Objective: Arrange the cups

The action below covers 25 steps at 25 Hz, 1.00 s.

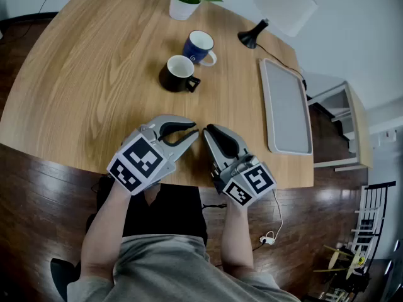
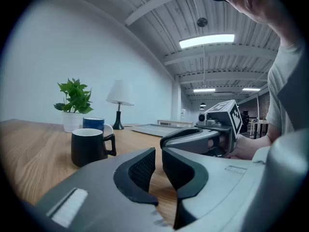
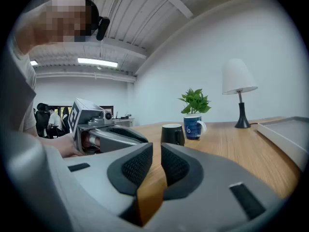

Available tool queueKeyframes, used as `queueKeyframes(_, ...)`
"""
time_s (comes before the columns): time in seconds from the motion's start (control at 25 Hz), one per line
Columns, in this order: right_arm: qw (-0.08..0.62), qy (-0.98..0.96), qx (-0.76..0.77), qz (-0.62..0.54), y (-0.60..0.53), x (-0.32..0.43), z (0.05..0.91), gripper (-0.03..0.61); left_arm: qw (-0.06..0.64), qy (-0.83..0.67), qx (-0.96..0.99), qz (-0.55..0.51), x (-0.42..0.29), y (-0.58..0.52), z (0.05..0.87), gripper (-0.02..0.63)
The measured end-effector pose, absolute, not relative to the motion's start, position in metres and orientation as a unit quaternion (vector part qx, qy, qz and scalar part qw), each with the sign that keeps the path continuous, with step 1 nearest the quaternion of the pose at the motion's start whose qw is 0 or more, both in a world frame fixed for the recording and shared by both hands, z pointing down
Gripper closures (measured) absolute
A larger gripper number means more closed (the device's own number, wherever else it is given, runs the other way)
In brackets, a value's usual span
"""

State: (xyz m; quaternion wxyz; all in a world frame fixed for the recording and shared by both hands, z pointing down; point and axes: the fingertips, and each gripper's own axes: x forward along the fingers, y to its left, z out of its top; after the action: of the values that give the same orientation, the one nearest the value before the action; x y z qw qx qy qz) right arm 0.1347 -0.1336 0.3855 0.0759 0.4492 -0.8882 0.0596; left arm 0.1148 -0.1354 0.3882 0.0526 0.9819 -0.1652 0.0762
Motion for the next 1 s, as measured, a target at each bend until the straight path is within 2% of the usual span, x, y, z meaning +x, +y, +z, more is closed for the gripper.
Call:
queueKeyframes(0.36,0.075,-0.889,0.448,0.057,-0.134,0.136,0.386,0.531,0.053,-0.166,0.982,0.077,0.116,-0.137,0.390,0.568)
queueKeyframes(0.44,0.075,-0.889,0.447,0.057,-0.134,0.137,0.386,0.488,0.054,-0.166,0.982,0.077,0.117,-0.136,0.390,0.568)
queueKeyframes(0.68,0.076,-0.875,0.473,0.067,-0.153,0.163,0.384,0.478,0.053,-0.165,0.982,0.079,0.116,-0.136,0.390,0.568)
queueKeyframes(0.76,0.079,-0.875,0.473,0.065,-0.162,0.166,0.381,0.393,0.053,-0.165,0.982,0.079,0.116,-0.136,0.390,0.568)
queueKeyframes(0.8,0.082,-0.876,0.471,0.063,-0.166,0.167,0.380,0.376,0.053,-0.166,0.982,0.079,0.116,-0.136,0.390,0.568)
queueKeyframes(1.0,0.108,-0.869,0.482,0.037,-0.198,0.178,0.368,0.376,0.053,-0.166,0.982,0.080,0.116,-0.135,0.391,0.568)
